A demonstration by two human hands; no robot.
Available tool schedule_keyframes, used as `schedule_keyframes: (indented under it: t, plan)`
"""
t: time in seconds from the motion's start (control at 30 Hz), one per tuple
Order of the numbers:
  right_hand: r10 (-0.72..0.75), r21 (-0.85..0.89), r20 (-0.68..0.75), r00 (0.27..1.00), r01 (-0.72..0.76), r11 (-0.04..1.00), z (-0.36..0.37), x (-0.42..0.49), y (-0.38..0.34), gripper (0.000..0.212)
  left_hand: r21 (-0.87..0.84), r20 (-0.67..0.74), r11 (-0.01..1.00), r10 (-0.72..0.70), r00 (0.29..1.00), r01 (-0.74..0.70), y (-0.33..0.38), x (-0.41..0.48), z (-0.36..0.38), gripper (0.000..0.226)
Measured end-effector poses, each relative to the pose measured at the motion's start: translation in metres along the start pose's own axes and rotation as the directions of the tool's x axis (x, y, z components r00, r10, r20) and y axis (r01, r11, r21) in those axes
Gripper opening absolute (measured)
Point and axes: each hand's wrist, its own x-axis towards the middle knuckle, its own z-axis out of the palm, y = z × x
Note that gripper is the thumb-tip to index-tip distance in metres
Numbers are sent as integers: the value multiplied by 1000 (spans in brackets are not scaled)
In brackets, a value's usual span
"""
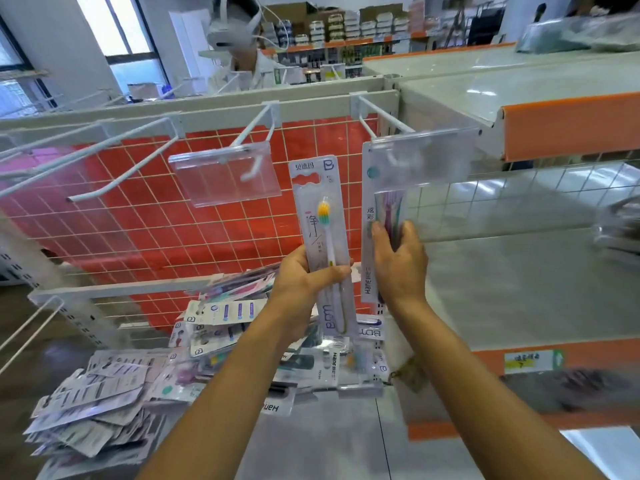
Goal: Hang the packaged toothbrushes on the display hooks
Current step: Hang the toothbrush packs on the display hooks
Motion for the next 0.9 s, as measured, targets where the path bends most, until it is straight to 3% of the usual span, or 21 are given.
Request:
schedule_keyframes:
  t: [0.2, 0.33, 0.53, 0.63, 0.7, 0.9]
  plan:
    - [30, -173, 87, 996, -15, 985, 25, 52, 2, 31, 17, -45, 1000, 1, 999, 0, -2, 10, -11, 17]
    - [178, -182, 136, 975, -152, 971, 38, 81, -2, 41, -11, -67, 1000, -18, 998, 17, -2, 13, -17, 27]
    - [58, -136, 183, 981, -33, 990, 46, 110, 1, 27, -19, -81, 1000, -8, 997, 6, -4, 7, -21, 15]
    - [73, -159, 207, 976, -40, 986, 48, 130, 16, 38, 42, -91, 999, 25, 996, -21, -4, 4, -26, 11]
    - [63, -176, 237, 970, -21, 984, 48, 137, 20, 32, 80, -71, 996, 42, 997, -37, -1, 2, -28, 10]
    - [100, -260, 173, 980, -53, 964, 53, 129, 4, 44, 146, 63, 984, 94, 994, -103, 9, -1, -44, 18]
